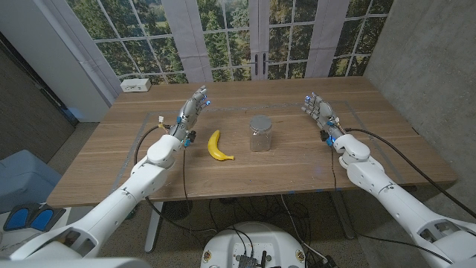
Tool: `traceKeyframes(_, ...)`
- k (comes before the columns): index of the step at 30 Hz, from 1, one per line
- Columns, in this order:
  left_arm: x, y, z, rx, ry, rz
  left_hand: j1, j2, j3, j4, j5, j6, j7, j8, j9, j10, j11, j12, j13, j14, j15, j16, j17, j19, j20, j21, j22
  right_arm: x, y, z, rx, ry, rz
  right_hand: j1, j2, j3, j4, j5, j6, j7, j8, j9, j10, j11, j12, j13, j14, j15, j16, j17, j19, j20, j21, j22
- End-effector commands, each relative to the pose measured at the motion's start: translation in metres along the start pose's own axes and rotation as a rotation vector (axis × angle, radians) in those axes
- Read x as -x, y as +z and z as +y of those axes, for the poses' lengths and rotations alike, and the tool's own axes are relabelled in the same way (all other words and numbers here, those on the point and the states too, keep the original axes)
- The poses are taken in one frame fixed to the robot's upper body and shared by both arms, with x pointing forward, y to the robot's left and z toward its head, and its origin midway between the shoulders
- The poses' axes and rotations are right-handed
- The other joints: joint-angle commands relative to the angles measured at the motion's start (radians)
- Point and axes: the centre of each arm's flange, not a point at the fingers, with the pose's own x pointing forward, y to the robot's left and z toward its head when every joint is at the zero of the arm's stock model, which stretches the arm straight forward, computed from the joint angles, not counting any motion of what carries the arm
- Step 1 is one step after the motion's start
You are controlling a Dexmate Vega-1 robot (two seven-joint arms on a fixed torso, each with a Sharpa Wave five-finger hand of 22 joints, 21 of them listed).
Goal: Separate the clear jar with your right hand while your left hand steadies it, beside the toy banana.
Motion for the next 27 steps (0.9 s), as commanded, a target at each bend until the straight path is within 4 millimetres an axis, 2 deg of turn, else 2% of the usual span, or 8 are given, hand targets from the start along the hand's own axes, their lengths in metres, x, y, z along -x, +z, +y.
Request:
traceKeyframes(1, -0.001, 0.011, -0.010, -0.090, -0.104, -0.002, 0.016, -0.006, 0.003, -0.012, -0.002, -0.014, -0.002, -0.003, 0.005, -0.007, 0.003, -0.003, 0.004, 0.003, -0.028, -0.001, 0.002, 0.002, 0.007, -0.010, 0.005, 0.013, 0.004, 0.003, 0.025, -0.020, -0.004, 0.010, -0.013, 0.001, -0.014, 0.000, 0.008, 0.006, 0.004, 0.005, 0.012, 0.004, 0.006, -0.001, 0.009, 0.004, 0.006, -0.001, 0.006, -0.001, 0.000, 0.006)
traceKeyframes(12, 0.000, 0.018, -0.017, -0.158, -0.180, -0.004, 0.031, -0.015, 0.003, -0.022, -0.004, -0.024, 0.000, 0.000, 0.005, -0.014, 0.010, -0.004, 0.004, 0.001, -0.024, -0.002, 0.003, -0.002, 0.012, -0.021, 0.005, 0.020, 0.008, 0.005, 0.036, -0.037, -0.012, 0.023, -0.020, 0.006, -0.035, 0.000, 0.009, 0.007, 0.004, 0.005, 0.015, 0.007, 0.006, -0.005, 0.011, 0.002, 0.003, -0.009, 0.010, 0.001, -0.002, 0.006)
traceKeyframes(27, 0.004, 0.021, -0.023, -0.221, -0.273, 0.009, 0.046, -0.034, -0.002, -0.028, -0.007, -0.046, -0.001, -0.002, 0.007, -0.026, 0.019, -0.004, 0.006, -0.007, -0.022, -0.004, 0.004, -0.004, 0.014, -0.036, 0.006, 0.025, 0.012, 0.011, 0.060, -0.044, -0.015, 0.030, -0.021, 0.008, -0.052, 0.000, 0.010, 0.007, 0.003, 0.005, 0.017, 0.006, 0.006, -0.008, 0.014, 0.004, 0.003, -0.014, 0.012, 0.002, -0.005, 0.006)
